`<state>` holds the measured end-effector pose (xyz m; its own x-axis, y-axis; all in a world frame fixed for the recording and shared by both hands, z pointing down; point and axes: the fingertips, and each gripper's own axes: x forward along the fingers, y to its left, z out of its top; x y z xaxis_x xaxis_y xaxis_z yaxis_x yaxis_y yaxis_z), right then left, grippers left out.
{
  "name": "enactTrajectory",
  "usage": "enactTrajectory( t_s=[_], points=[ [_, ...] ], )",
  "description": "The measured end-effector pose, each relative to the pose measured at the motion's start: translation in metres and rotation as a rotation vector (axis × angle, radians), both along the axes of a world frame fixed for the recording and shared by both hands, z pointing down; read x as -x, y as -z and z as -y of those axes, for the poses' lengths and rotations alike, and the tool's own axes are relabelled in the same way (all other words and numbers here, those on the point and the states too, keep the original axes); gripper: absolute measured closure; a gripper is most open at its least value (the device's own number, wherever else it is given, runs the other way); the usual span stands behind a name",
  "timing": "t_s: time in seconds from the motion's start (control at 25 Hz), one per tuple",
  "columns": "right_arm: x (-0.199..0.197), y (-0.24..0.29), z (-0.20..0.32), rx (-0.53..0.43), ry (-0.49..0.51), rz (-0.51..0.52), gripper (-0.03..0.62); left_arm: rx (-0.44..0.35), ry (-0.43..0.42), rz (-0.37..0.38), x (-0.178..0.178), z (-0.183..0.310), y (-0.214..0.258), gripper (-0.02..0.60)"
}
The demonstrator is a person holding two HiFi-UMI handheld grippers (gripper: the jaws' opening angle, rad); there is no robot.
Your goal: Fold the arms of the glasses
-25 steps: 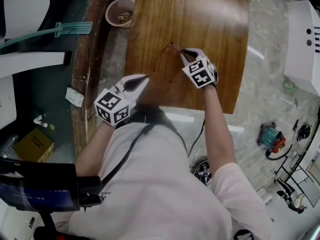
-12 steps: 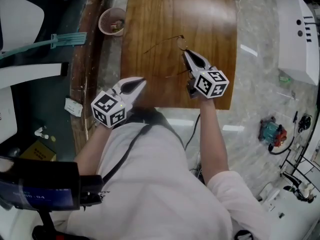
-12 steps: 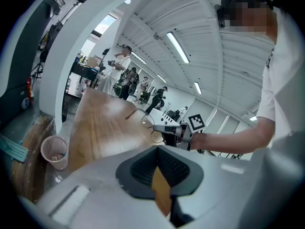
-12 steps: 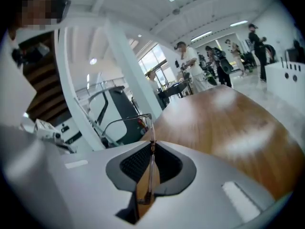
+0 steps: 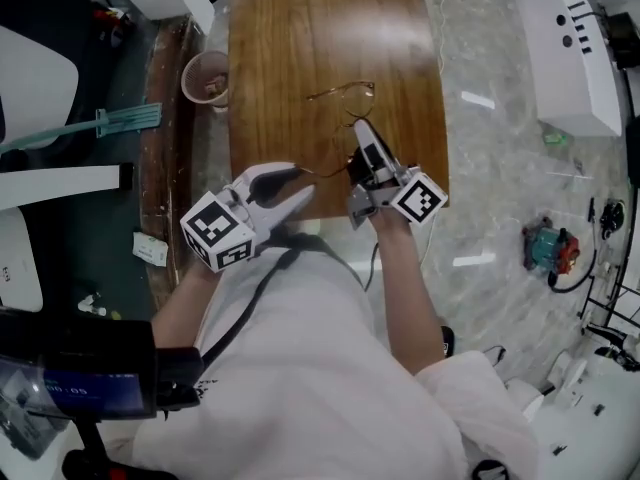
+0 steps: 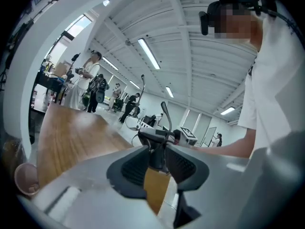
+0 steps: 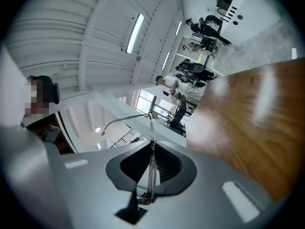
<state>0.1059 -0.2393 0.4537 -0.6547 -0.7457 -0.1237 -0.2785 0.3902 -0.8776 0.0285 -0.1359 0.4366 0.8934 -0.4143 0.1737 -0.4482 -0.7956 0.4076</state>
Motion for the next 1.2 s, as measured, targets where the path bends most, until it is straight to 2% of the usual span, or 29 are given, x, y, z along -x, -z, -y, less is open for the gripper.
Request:
enactTrajectory(
  t_s=[0.16,0.2,0.32,0.44,0.56,0.88,1.08,1.16,1.2],
  points=[
    [-0.003,0.010,-0.016,-0.007,-0.059,0.021,0.563,-0.065,-0.059,-0.019,-0.019,-0.008,0.029,0.476],
    [-0.006,0.012,-0.020,-0.011,-0.075,0.023,0.563,-0.071,-0.061,-0.025,-0.022,-0.009,0.034,0.499],
    [-0.013,0.016,-0.031,-0.030,-0.105,-0.001,0.563,-0.070,-0.056,-0.044,-0.028,-0.010,0.043,0.539],
    [-0.007,0.024,-0.040,-0.090,-0.071,-0.075,0.563,-0.035,-0.044,-0.079,-0.027,-0.006,0.047,0.557],
    [0.006,0.033,-0.052,-0.161,-0.004,-0.145,0.563,-0.001,-0.018,-0.100,-0.029,0.003,0.049,0.554],
    [0.031,0.037,-0.071,-0.219,0.112,-0.170,0.563,0.087,0.017,-0.068,-0.033,0.019,0.041,0.548],
    [0.023,0.034,-0.067,-0.209,0.085,-0.169,0.563,0.089,0.004,-0.071,-0.030,0.013,0.041,0.546],
    [0.013,0.030,-0.062,-0.185,0.045,-0.150,0.563,0.086,-0.006,-0.062,-0.025,0.007,0.039,0.499],
    [0.008,0.028,-0.060,-0.174,0.029,-0.143,0.563,0.087,0.000,-0.055,-0.018,0.005,0.037,0.500]
  ],
)
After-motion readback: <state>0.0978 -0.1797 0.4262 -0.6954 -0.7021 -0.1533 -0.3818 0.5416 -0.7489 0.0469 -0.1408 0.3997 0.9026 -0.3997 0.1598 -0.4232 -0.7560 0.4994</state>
